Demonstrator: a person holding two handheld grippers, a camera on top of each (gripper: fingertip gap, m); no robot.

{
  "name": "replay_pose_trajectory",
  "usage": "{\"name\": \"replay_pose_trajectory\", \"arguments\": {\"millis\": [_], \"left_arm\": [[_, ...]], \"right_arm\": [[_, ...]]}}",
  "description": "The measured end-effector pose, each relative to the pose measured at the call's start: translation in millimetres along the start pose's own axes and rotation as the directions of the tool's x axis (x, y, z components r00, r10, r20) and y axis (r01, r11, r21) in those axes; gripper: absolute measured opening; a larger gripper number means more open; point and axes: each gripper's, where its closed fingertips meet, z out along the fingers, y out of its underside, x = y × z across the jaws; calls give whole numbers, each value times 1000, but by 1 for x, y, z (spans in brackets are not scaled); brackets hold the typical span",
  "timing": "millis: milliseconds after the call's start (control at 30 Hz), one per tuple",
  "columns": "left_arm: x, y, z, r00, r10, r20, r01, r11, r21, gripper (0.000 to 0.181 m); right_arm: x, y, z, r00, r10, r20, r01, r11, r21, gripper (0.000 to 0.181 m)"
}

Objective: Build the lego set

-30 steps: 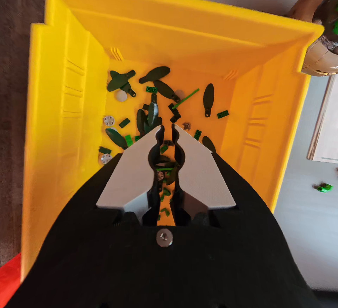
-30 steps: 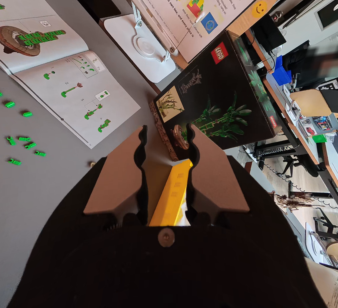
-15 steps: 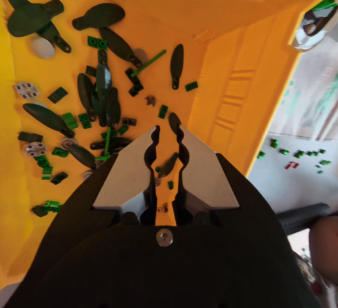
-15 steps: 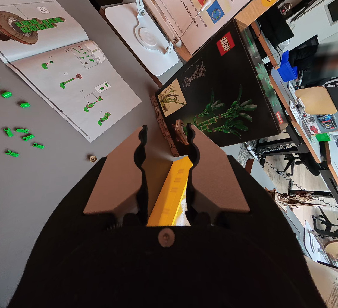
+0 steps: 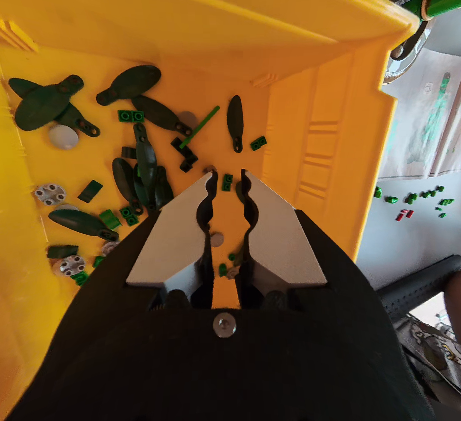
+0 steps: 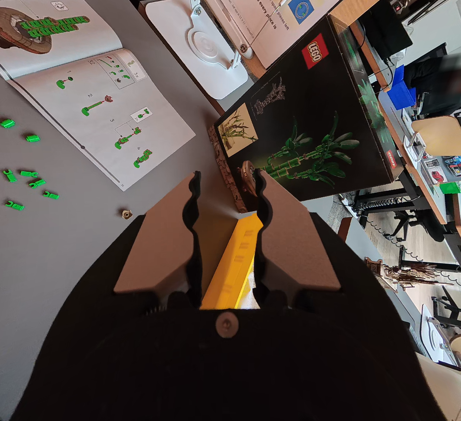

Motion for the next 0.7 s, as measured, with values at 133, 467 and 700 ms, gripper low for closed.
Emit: {"name": "replay_pose_trajectory", "arguments": {"millis": [133,467,700], "left_arm": [[-11,-11,-2,993,97,72,-101,994,50,17],[-19,3,14,964,233,128,-230,973,-38,15],[-16,5,18,965,238,110,-234,971,-49,12]], "right_arm": [[0,1,1,1000,1,0,-1,1000,-5,43],[-1,0,-1,1000,-3,2,3,1000,0,43],[-4,0,0,1000,-14,10,14,1000,-7,43]]}}
